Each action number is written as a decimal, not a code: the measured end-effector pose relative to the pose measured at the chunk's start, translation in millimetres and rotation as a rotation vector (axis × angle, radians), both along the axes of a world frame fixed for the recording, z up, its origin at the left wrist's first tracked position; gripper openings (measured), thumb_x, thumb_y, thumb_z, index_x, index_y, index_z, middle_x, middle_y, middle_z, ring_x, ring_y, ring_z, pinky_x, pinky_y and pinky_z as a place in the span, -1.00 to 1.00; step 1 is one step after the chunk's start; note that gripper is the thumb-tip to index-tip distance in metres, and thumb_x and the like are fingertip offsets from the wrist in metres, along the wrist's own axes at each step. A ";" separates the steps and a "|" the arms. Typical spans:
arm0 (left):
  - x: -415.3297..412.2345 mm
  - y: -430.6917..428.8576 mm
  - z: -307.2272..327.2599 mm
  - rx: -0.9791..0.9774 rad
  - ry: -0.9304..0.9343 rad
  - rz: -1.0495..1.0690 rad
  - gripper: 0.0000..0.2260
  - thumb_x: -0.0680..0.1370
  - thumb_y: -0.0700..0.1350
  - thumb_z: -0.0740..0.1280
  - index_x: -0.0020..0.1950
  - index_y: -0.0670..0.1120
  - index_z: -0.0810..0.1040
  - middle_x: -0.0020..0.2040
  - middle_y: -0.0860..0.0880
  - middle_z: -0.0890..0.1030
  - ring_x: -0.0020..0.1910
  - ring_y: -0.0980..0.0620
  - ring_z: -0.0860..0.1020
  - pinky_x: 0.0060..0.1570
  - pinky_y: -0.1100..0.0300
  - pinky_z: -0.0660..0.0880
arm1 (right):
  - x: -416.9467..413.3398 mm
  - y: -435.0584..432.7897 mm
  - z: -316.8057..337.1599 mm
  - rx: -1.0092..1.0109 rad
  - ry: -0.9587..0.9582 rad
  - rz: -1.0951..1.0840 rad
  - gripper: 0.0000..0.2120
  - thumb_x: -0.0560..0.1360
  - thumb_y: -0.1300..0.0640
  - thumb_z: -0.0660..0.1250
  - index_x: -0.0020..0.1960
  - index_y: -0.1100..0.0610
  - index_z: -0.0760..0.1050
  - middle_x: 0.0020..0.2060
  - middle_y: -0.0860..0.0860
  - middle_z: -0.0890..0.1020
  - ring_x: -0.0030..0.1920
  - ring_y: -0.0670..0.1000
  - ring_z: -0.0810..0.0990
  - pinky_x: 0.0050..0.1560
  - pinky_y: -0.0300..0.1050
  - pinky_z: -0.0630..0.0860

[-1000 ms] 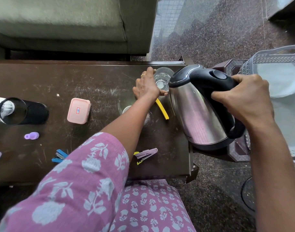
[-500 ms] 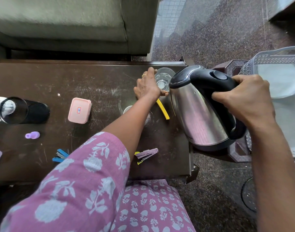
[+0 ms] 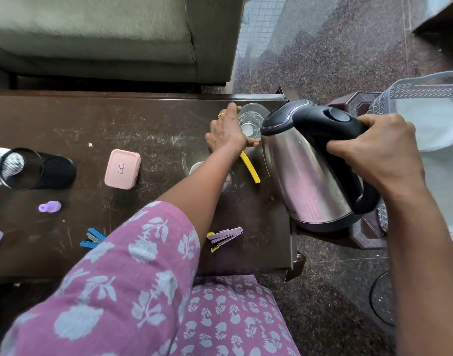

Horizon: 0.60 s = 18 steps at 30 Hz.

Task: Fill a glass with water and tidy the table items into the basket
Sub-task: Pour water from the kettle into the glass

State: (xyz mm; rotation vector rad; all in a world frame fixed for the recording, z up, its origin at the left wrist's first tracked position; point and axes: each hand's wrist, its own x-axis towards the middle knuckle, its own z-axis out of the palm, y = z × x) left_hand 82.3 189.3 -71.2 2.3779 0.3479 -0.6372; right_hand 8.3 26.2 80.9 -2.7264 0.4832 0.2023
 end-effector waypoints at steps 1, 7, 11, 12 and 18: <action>0.0 0.1 -0.3 0.000 0.001 -0.002 -0.27 0.19 0.03 0.59 0.26 0.10 0.32 0.28 0.05 0.43 0.27 -0.12 0.40 0.10 -0.07 0.37 | -0.1 -0.1 -0.1 0.002 -0.003 -0.001 -0.72 0.11 -0.05 0.28 -0.30 0.12 0.54 -0.52 0.08 0.47 -0.31 0.17 0.49 -0.28 -0.13 0.35; 0.4 -0.1 -1.2 0.004 0.004 -0.005 -0.27 0.19 0.03 0.59 0.26 0.10 0.31 0.29 0.05 0.43 0.27 -0.12 0.39 0.12 -0.07 0.37 | 0.5 -0.3 -1.5 0.006 -0.008 -0.008 -0.70 0.11 -0.05 0.28 -0.29 0.14 0.55 -0.52 0.08 0.48 -0.30 0.18 0.51 -0.28 -0.13 0.36; 0.8 -0.2 -1.6 0.010 0.004 -0.010 -0.28 0.20 0.04 0.59 0.26 0.10 0.31 0.29 0.04 0.42 0.28 -0.12 0.39 0.13 -0.07 0.37 | 1.3 1.3 -1.3 -0.003 -0.009 -0.004 -0.66 0.10 -0.05 0.28 -0.25 0.16 0.58 -0.46 0.16 0.51 -0.29 0.18 0.53 -0.27 -0.12 0.41; 0.9 -0.3 -1.7 0.011 0.004 -0.010 -0.28 0.20 0.04 0.59 0.26 0.10 0.31 0.29 0.04 0.42 0.28 -0.12 0.39 0.13 -0.07 0.37 | 1.4 1.5 -1.3 -0.003 -0.010 -0.006 -0.66 0.10 -0.05 0.28 -0.25 0.16 0.58 -0.45 0.17 0.53 -0.28 0.19 0.53 -0.26 -0.11 0.43; 1.2 0.2 -2.2 0.012 0.003 -0.009 -0.29 0.21 0.04 0.58 0.26 0.10 0.31 0.29 0.05 0.42 0.27 -0.12 0.39 0.12 -0.07 0.37 | 2.0 2.2 -1.6 0.004 -0.007 -0.009 -0.69 0.11 -0.05 0.28 -0.27 0.12 0.57 -0.45 0.17 0.53 -0.28 0.19 0.55 -0.26 -0.12 0.42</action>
